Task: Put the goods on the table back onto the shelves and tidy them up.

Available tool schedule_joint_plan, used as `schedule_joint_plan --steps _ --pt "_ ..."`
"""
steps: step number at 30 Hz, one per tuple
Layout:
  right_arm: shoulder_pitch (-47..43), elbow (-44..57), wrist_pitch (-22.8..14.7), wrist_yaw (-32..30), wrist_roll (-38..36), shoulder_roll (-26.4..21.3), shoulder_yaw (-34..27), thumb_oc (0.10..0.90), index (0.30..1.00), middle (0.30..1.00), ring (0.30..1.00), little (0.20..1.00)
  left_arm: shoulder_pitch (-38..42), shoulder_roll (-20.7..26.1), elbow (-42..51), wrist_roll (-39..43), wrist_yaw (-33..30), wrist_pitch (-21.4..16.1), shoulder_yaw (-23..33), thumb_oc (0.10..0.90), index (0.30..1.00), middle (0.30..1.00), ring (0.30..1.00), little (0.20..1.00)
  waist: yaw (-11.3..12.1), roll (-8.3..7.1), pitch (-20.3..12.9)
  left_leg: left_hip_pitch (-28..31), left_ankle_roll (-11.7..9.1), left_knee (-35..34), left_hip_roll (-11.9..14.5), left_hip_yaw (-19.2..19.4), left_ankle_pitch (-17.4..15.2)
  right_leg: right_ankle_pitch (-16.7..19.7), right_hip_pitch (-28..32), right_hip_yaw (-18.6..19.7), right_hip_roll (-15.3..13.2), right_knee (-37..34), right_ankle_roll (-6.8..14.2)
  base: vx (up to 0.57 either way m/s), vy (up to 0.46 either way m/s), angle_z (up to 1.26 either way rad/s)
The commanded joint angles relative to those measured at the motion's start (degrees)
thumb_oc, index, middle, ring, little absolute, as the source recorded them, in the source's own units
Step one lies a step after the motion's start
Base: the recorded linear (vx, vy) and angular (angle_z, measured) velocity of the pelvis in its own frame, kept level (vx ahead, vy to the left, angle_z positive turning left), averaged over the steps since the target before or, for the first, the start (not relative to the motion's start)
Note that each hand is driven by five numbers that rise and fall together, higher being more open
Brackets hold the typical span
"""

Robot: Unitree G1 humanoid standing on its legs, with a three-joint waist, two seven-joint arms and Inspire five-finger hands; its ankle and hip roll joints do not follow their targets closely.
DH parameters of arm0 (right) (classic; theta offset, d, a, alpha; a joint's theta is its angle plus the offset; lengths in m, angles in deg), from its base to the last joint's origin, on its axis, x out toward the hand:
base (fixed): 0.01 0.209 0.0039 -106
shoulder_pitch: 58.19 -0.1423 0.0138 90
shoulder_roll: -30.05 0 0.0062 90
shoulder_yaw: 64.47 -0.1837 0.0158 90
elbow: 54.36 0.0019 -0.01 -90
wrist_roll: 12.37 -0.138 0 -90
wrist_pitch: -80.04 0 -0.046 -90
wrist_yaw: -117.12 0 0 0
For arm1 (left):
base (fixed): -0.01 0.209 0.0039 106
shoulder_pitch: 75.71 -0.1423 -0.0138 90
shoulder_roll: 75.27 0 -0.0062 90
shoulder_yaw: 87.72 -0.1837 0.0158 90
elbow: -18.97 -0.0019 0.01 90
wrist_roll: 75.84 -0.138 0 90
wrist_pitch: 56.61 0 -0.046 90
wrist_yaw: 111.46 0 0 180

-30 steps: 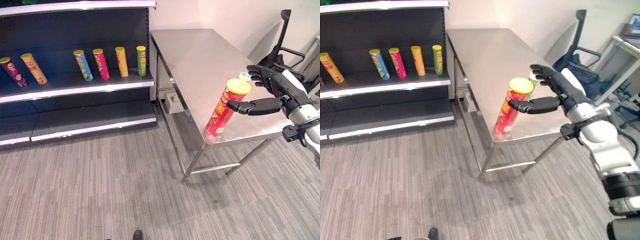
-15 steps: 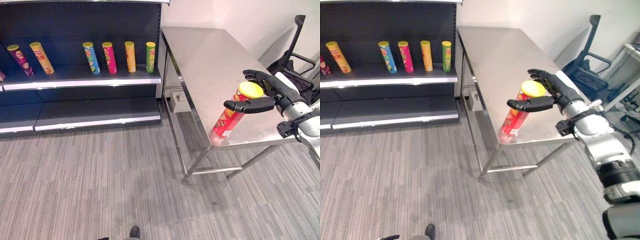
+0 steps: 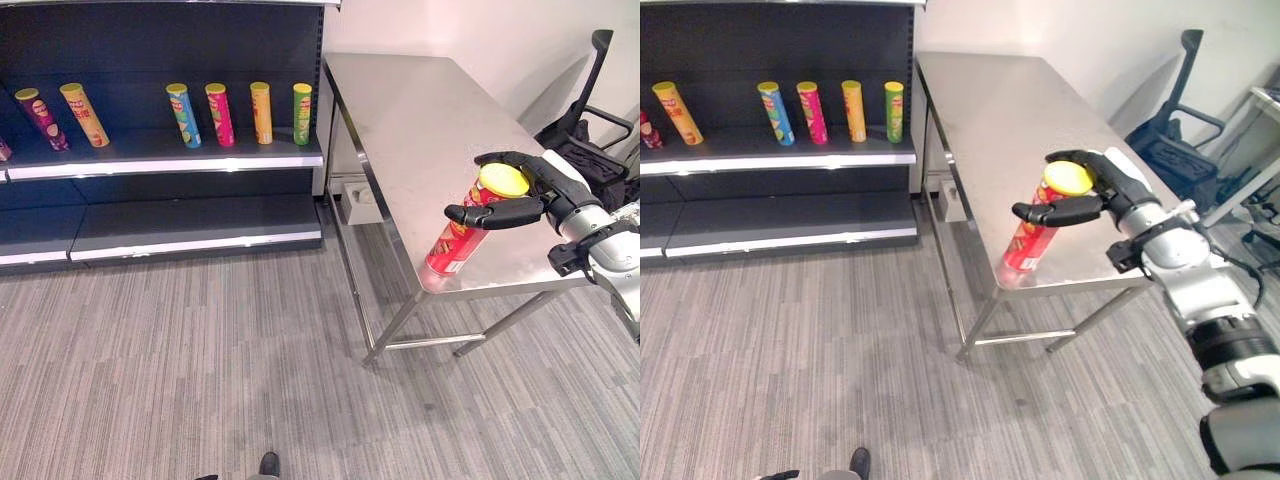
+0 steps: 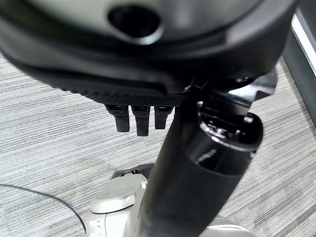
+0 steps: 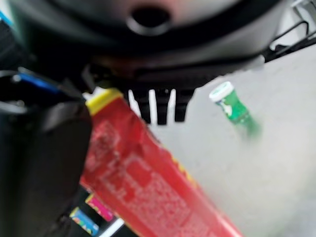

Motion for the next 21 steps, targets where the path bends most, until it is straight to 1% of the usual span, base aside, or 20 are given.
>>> schedule_joint_plan --steps 1,3,4,5,6,8,11,14,16,18,19,20,21 --pt "-9.5 -1.07 -2.79 -2.57 0.63 -1.04 1.17 0.4 0.3 0.3 0.3 0.3 0.51 0.54 -0.64 1.58 -0.56 -0.85 -3.23 0.8 0.9 0.9 0.9 0.9 1.89 0.34 -3.53 2.27 -4.93 0.14 5.9 0.51 -3.29 -0.1 -1.85 1.65 -2.86 2.03 2.83 0.0 0.0 0.0" --pt "-8.15 0.48 -2.95 -3.27 1.56 -1.05 -0.18 0.4 0.3 0.3 0.3 0.3 0.36 0.37 -0.38 1.57 -0.71 -0.81 -2.77 0.8 0.9 0.9 0.9 0.9 1.65 0.42 -3.55 2.47 -4.92 0.14 5.93 0.66 -3.39 -0.22 -1.78 1.85 -2.77 2.0 2.75 0.0 -0.018 -0.01" --pt "-4.53 5.55 -3.6 -4.7 4.23 -1.16 -3.91 0.4 0.3 0.3 0.3 0.3 0.21 0.18 -0.19 1.37 -1.15 -0.8 -1.68 0.8 0.9 0.9 0.9 0.9 1.29 0.69 -3.59 2.74 -4.95 0.16 6.1 0.85 -3.5 -0.51 -1.71 2.14 -2.53 1.91 2.63 0.01 -0.034 -0.01" --pt "-4.12 5.74 -3.54 -4.7 4.28 -1.17 -4.29 0.4 0.3 0.3 0.3 0.3 0.22 0.29 -0.18 1.38 -1.15 -0.8 -1.77 0.8 0.9 0.9 0.9 0.9 1.41 0.6 -3.6 2.75 -4.95 0.16 6.11 0.86 -3.5 -0.51 -1.71 2.15 -2.53 1.91 2.62 0.01 -0.053 -0.01" --pt "-0.66 10.03 -4.11 -5.78 6.23 -1.24 -7.84 0.4 0.3 0.3 0.3 0.3 -0.01 -0.06 0.07 1.36 -1.43 -0.73 -0.58 0.8 0.9 0.9 0.9 0.9 1.08 0.92 -3.62 2.91 -4.93 0.29 6.31 0.95 -3.62 -0.76 -1.64 2.3 -2.34 1.95 2.52 0.01 -0.039 -0.02" --pt "4.71 15.77 -4.81 -7.49 8.22 -0.37 -13.93 0.4 0.3 0.3 0.3 0.3 -0.07 -0.32 -0.01 1.54 -1.92 -0.61 0.81 0.8 0.9 0.9 0.9 0.9 0.78 1.03 -3.85 2.9 -4.91 0.29 6.48 0.99 -3.48 -0.93 -1.76 2.44 -2.18 1.8 2.38 0.0 -0.053 0.0" --pt "10.85 22.36 -5.49 -9.1 12.01 -0.3 -21.01 0.4 0.3 0.3 0.3 0.3 -0.38 -0.42 0.33 1.65 -2.43 -0.65 2.84 0.8 0.9 0.9 0.9 0.9 0.5 1.52 -3.92 3.05 -5.1 0.54 7.05 1.05 -3.46 -1.51 -1.7 2.76 -1.57 1.71 2.06 0.0 -0.062 0.0" --pt "15.17 26.97 -6.14 -11.34 15.32 0.35 -26.92 0.4 0.3 0.3 0.3 0.3 -0.95 -0.42 1.18 1.77 -2.59 -0.66 4.31 0.8 0.9 0.9 0.9 0.9 0.33 1.97 -3.87 3.1 -5.39 0.81 7.89 1.13 -3.34 -2.1 -1.52 3.04 -0.67 1.35 1.64 0.0 -0.082 0.0" --pt "17.26 29.75 -6.55 -12.59 16.73 1.82 -30.0 0.4 0.3 0.3 0.3 0.3 -1.43 -0.42 1.59 2.31 -2.79 -0.75 5.3 0.8 0.9 0.9 0.9 0.9 0.2 2.44 -3.63 3.15 -5.74 1.09 8.66 1.12 -3.32 -2.66 -1.5 3.45 0.23 1.06 1.34 0.0 -0.088 0.0" --pt "18.7 31.59 -6.82 -13.95 17.66 3.3 -32.43 0.4 0.3 0.3 0.3 0.3 -1.7 -0.26 2.63 3.61 -2.93 -0.79 6.28 0.8 0.9 0.9 0.9 0.9 0.32 2.6 -3.14 2.21 -6.02 2.09 9.46 0.76 -3.17 -3.13 -1.85 3.76 0.95 0.92 0.92 -0.06 -0.094 -0.03" --pt "19.02 33.17 -7.13 -15.44 18.31 4.38 -34.15 0.4 0.3 0.3 0.3 0.3 -1.31 0.03 3.86 4.84 -3.26 -0.8 6.53 0.8 0.9 0.9 0.9 0.9 0.31 2.64 -1.88 0.29 -6.58 3.91 10.01 -0.02 -2.78 -3.28 -2.3 3.67 1.32 0.83 0.59 -0.11 -0.098 0.03" --pt "19.13 33.85 -7.24 -15.73 17.97 5.27 -34.92 0.4 0.3 0.3 0.3 0.3 -1.28 0.14 4.41 5.27 -3.42 -0.82 6.61 0.8 0.9 0.9 0.9 0.9 0.31 2.44 -1.5 -0.84 -6.61 4.96 10.06 -0.71 -2.95 -3.2 -2.51 3.59 1.43 0.79 0.46 -0.16 -0.077 0.15" --pt "18.43 34.61 -7.84 -16.58 17.56 6.54 -35.02 0.4 0.3 0.3 0.3 0.3 -1.27 0.46 5.89 6.98 -3.8 -1.18 6.81 0.8 0.9 0.9 0.9 0.9 0.71 2.16 -0.43 -2.67 -6.77 7.86 10.06 -2.74 -3.96 -3.21 -2.79 3.69 1.65 0.79 0.37 -0.11 -0.016 0.29"
